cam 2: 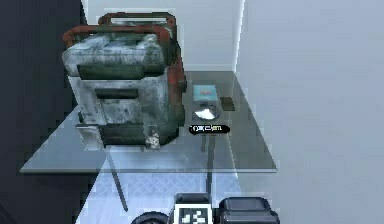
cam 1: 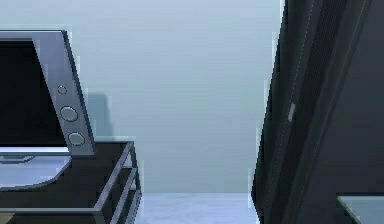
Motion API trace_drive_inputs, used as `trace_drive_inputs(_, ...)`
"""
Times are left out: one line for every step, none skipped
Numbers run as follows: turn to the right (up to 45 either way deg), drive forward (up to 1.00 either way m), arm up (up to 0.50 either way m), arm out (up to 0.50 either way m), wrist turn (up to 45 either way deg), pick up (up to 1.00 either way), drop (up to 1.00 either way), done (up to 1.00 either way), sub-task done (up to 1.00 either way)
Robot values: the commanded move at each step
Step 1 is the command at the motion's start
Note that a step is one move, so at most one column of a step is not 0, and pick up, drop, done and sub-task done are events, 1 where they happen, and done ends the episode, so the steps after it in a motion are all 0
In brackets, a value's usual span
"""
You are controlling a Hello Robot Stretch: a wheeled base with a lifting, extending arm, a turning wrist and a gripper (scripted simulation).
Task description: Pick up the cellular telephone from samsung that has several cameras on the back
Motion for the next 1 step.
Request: trace_drive_inputs(0.0,0.00,0.00,0.48,0.0,0.00,0.00,0.00,0.00)
